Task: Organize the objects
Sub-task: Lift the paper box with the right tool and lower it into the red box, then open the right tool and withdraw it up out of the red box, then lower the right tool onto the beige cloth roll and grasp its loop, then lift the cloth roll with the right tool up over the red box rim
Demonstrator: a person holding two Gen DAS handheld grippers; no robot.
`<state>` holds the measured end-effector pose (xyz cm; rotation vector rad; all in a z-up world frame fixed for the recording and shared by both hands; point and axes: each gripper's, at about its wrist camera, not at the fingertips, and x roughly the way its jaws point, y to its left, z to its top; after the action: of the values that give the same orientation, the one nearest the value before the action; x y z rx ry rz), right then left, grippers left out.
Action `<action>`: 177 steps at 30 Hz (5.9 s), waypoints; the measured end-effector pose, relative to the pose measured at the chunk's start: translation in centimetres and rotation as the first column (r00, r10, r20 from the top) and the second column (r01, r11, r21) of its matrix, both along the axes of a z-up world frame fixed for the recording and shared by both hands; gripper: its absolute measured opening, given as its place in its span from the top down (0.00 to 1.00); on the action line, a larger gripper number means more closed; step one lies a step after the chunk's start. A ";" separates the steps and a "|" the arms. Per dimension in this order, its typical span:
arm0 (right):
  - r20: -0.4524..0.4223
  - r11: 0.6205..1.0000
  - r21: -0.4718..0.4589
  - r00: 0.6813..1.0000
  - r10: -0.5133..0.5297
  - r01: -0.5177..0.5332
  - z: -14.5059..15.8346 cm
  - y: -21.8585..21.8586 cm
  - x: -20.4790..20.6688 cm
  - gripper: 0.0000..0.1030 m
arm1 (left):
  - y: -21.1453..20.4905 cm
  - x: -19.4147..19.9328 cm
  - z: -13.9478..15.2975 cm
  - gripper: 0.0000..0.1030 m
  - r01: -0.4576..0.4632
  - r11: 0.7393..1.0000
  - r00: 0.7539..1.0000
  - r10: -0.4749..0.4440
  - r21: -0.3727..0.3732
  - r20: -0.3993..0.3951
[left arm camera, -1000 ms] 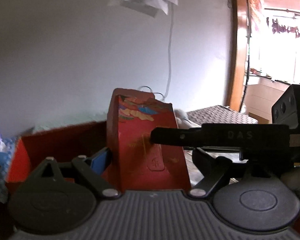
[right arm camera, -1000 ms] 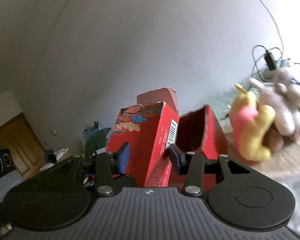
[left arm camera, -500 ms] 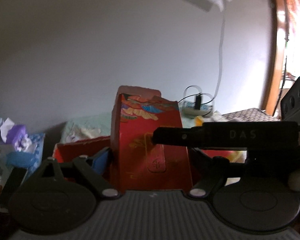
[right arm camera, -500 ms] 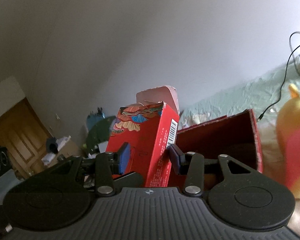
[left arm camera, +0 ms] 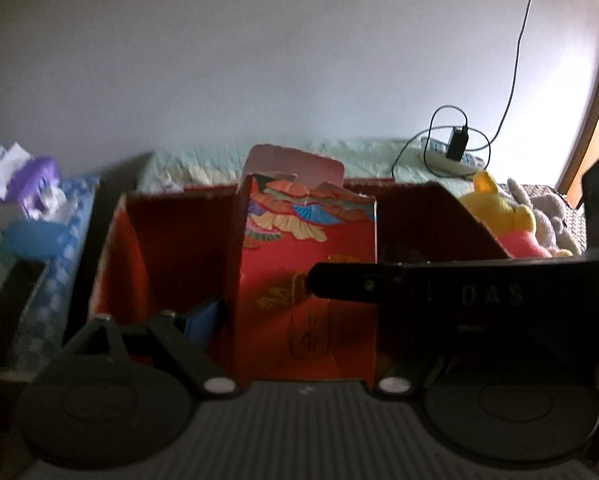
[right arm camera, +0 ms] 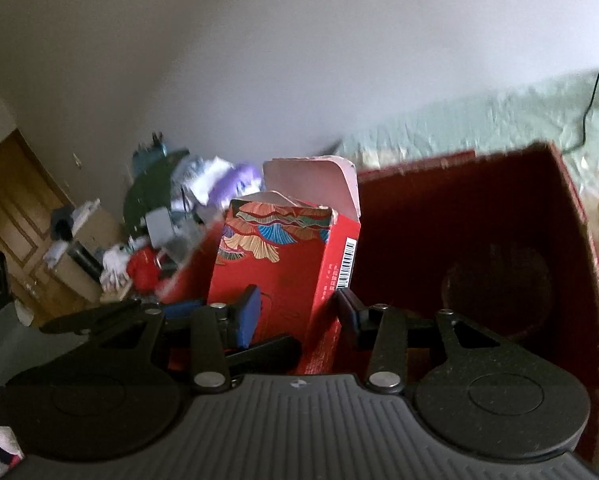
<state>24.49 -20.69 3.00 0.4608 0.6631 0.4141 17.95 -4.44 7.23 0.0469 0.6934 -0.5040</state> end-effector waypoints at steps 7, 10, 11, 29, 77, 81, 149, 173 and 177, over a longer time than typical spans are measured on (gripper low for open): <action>-0.136 0.996 -0.057 0.989 0.056 -0.064 0.2 0.7 0.8 0.47 | 0.0 0.1 -1.2 0.21 -0.002 1.000 0.998 0.002 0.002 -0.059; -0.153 0.995 -0.071 0.986 0.063 -0.074 -0.2 0.6 0.7 0.45 | 0.1 -0.2 -1.5 0.19 0.009 1.000 0.998 -0.009 -0.006 -0.066; -0.156 0.995 -0.071 0.986 0.059 -0.070 -0.3 0.5 0.6 0.45 | 0.0 -0.3 -1.6 0.19 0.010 1.000 0.998 -0.010 -0.004 -0.064; -0.105 0.997 -0.066 0.994 0.044 -0.051 -0.5 0.9 0.2 0.60 | 0.4 0.1 -2.6 0.14 -0.016 0.999 0.994 0.012 -0.037 -0.109; 0.171 0.993 0.039 0.979 -0.112 0.107 4.6 1.1 -11.1 0.50 | 2.1 -12.7 3.9 0.02 -0.251 0.960 0.926 0.201 0.126 0.319; 0.171 0.994 0.060 0.980 -0.100 0.091 4.2 1.4 -12.9 0.47 | 2.5 -14.0 3.8 0.02 -0.282 0.949 0.920 0.226 0.143 0.320; -0.020 0.962 0.254 0.994 0.110 -0.101 -8.4 0.9 -13.7 0.63 | 3.2 -14.4 -10.0 0.26 -0.154 0.987 0.988 0.154 0.045 -0.009; -0.016 0.968 0.227 0.993 0.117 -0.110 -8.3 1.9 -13.7 0.63 | 3.7 -14.6 -10.3 0.53 -0.180 0.984 0.983 0.179 0.009 0.030; -0.004 0.965 0.230 0.992 0.127 -0.123 -8.2 2.0 -13.8 0.66 | 4.0 -14.8 -10.2 0.54 -0.185 0.983 0.982 0.186 -0.008 0.019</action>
<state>10.68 -18.72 -5.19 0.6447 0.6671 0.6105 3.14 -0.41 -2.98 -0.0190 0.6697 -0.3264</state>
